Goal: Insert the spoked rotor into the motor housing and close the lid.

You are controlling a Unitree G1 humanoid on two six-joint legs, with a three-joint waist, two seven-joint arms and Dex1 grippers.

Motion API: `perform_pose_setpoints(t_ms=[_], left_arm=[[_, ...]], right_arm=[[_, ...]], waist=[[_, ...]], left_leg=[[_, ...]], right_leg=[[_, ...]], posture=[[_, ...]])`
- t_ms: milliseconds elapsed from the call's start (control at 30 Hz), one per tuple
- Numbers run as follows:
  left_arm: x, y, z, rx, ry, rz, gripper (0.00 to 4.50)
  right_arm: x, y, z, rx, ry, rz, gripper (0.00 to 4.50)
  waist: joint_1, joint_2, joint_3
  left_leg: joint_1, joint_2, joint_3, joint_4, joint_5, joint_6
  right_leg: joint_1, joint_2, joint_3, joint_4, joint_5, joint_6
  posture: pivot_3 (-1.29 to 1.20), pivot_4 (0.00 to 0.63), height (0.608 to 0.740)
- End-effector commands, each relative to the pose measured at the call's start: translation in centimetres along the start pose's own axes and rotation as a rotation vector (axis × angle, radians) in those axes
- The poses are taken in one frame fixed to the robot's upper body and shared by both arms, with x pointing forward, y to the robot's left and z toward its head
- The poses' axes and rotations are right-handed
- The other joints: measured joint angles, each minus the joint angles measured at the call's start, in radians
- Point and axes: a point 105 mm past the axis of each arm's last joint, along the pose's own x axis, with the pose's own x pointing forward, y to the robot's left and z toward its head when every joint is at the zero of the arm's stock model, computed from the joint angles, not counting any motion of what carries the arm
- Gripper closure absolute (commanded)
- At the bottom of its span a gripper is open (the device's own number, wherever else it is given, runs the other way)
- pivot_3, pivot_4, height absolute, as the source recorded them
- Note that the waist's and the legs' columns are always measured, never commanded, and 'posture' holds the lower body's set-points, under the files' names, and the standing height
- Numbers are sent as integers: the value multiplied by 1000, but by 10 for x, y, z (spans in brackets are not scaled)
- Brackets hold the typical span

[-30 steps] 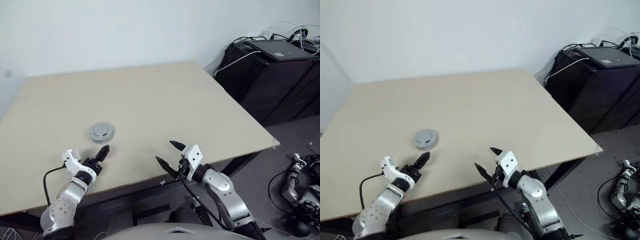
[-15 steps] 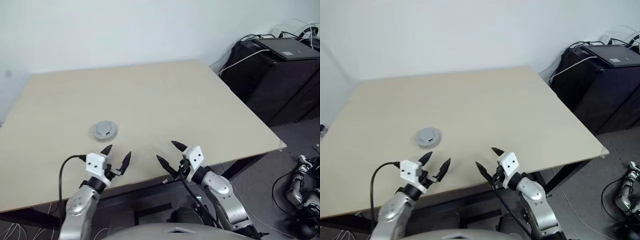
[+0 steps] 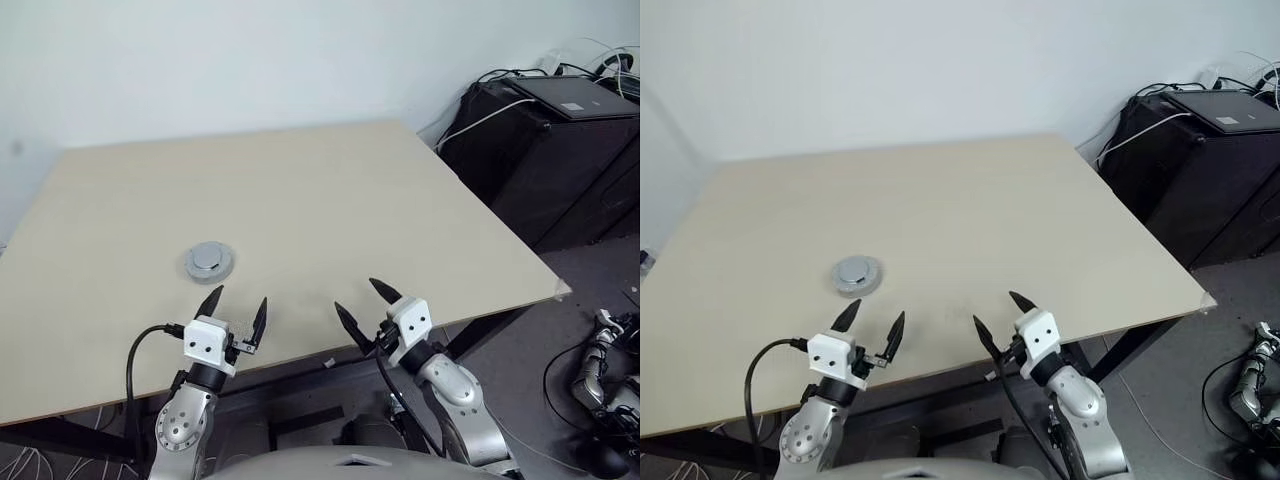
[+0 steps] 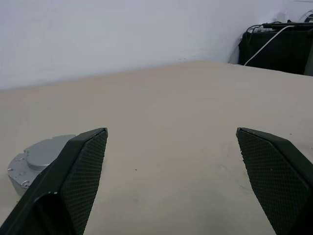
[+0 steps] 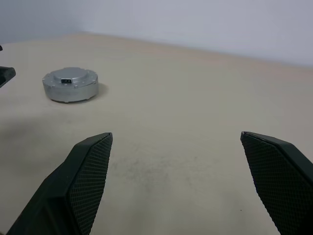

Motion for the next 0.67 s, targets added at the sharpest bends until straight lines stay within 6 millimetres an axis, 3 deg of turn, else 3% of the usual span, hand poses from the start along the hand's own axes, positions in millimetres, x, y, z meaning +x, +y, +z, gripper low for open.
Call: perform_pose_setpoints(t_ms=[33, 667], left_arm=[[4, 5, 11, 4, -56, 16, 33], [11, -1, 11, -22, -60, -1, 33]], right_arm=[[1, -2, 12, -13, -54, -19, 0], [4, 0, 18, 10, -62, -21, 0]], waist=[[0, 0, 0], [0, 0, 0]], left_leg=[[0, 0, 0, 0, 0, 0], [0, 0, 1, 2, 0, 0]], right_leg=[[0, 0, 0, 0, 0, 0], [1, 0, 0, 1, 0, 0]], posture=[[0, 0, 740], [0, 0, 740]])
